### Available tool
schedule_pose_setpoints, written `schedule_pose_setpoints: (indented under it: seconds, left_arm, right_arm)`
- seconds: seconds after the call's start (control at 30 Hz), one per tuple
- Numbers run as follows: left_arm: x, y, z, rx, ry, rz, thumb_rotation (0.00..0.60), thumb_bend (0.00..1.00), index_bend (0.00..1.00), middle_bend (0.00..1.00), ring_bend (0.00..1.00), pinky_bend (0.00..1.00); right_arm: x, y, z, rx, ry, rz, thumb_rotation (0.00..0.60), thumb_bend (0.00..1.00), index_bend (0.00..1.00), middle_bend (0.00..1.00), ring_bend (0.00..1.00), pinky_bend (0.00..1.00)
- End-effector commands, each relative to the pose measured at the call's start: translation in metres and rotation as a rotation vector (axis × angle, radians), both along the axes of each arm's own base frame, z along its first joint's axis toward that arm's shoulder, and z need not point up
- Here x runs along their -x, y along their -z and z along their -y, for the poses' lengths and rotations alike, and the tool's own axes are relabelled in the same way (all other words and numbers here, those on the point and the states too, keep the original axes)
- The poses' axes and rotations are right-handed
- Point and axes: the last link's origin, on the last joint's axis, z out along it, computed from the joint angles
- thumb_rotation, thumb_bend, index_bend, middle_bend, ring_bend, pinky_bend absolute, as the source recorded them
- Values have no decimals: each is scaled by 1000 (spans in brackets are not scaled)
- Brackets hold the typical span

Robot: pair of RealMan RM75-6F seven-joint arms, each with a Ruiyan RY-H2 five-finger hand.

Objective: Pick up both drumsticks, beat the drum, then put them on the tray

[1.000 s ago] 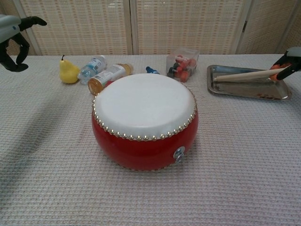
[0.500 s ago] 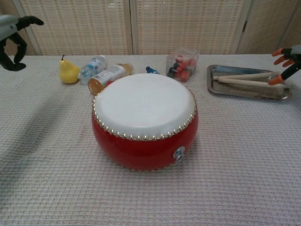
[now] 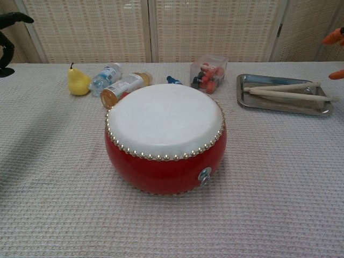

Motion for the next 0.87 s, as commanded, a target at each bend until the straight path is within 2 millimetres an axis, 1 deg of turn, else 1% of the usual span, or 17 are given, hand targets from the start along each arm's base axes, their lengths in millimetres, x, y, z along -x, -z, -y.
schedule_pose_setpoints:
  seconds: [0.03, 0.07, 0.17, 0.23, 0.3, 0.43, 0.5, 0.63, 0.77, 0.87]
  left_arm:
    - [17, -6, 7, 3, -16, 13, 600, 304, 50, 118, 57, 223]
    - [22, -9, 10, 3, -22, 27, 600, 304, 56, 119, 60, 223]
    - [35, -16, 21, -11, -31, 45, 600, 306, 66, 123, 64, 222]
    - [42, -20, 28, -16, -30, 50, 600, 306, 68, 124, 64, 222]
    - [48, -22, 38, -8, -36, 85, 600, 305, 69, 124, 64, 222]
    - [60, -27, 62, 1, -58, 132, 600, 305, 69, 124, 64, 222]
    - [64, -28, 72, 1, -65, 139, 600, 304, 71, 124, 64, 221]
    - [71, -29, 94, -9, -80, 123, 600, 305, 74, 124, 64, 220]
    - [75, -27, 109, -41, -83, 73, 600, 304, 76, 125, 64, 212]
    - [76, -25, 121, -37, -88, 91, 600, 303, 76, 124, 64, 211]
  right_arm:
    - [14, -37, -66, 3, -22, -46, 600, 186, 218, 118, 76, 189]
    - [17, -42, -78, 12, -29, -49, 600, 186, 217, 118, 76, 188]
    - [25, -50, -107, 47, -54, -83, 600, 186, 201, 118, 75, 163]
    - [28, -53, -123, 67, -65, -98, 600, 186, 176, 118, 65, 145]
    - [30, -53, -141, 80, -73, -101, 600, 186, 144, 116, 47, 122]
    - [31, -47, -174, 91, -95, -114, 600, 186, 65, 84, 4, 63]
    - [31, -44, -185, 107, -103, -120, 600, 186, 45, 74, 0, 44]
    - [31, -38, -206, 129, -105, -120, 600, 187, 41, 71, 0, 34]
    - [27, -37, -219, 154, -101, -135, 600, 188, 41, 71, 0, 24]
    - [23, -37, -226, 172, -92, -131, 600, 189, 41, 71, 0, 22]
